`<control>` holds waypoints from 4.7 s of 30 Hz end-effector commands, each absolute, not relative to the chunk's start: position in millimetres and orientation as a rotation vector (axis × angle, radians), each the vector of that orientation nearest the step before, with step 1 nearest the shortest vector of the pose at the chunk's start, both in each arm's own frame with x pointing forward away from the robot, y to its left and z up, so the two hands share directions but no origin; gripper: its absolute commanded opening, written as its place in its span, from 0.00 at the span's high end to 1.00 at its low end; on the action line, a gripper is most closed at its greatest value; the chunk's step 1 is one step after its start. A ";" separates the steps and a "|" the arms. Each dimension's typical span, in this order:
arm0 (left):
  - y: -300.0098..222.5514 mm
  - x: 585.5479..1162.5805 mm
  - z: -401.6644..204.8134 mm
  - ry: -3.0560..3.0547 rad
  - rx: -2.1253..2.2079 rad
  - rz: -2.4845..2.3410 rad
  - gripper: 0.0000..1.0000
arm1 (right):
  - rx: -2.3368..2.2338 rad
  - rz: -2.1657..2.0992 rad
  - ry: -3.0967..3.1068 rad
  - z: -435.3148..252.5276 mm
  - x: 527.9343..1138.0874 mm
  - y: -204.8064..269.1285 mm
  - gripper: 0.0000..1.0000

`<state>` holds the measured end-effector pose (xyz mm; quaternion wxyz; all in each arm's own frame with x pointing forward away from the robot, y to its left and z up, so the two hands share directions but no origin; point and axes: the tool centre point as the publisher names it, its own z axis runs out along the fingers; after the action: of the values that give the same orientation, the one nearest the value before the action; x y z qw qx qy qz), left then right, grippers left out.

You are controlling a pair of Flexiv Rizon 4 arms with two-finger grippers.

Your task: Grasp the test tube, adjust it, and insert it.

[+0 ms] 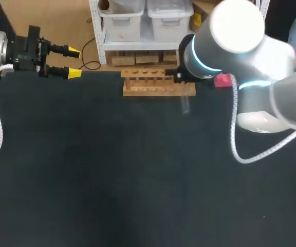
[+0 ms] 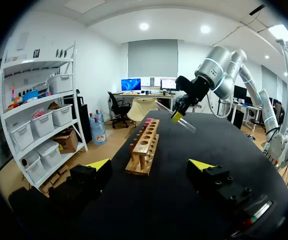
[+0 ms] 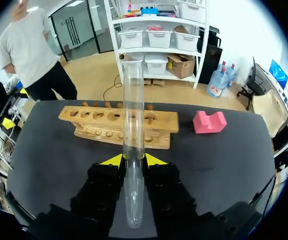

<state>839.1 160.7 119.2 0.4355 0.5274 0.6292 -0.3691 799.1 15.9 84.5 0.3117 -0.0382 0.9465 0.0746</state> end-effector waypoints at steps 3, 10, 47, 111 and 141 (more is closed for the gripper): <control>160.3 837.0 118.3 1.564 1.309 -0.912 0.00 | -0.028 0.189 2.267 121.5 764.5 -5.6 1.00; 160.3 837.0 118.3 1.564 1.309 -0.912 0.00 | -0.017 0.203 2.179 131.7 758.7 -12.9 1.00; 160.3 837.0 118.3 1.564 1.309 -0.912 0.00 | -0.092 0.272 2.128 134.6 760.8 -10.5 1.00; 160.3 837.0 118.3 1.564 1.309 -0.912 0.00 | -0.089 0.242 2.134 130.0 766.6 -4.5 1.00; 160.3 837.0 118.3 1.564 1.309 -0.912 0.00 | -0.096 0.167 2.239 63.9 846.4 62.5 1.00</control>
<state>839.1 160.7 119.2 0.4355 0.5274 0.6293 -0.3691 831.3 58.0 73.1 0.4373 -0.0372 0.8960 0.0680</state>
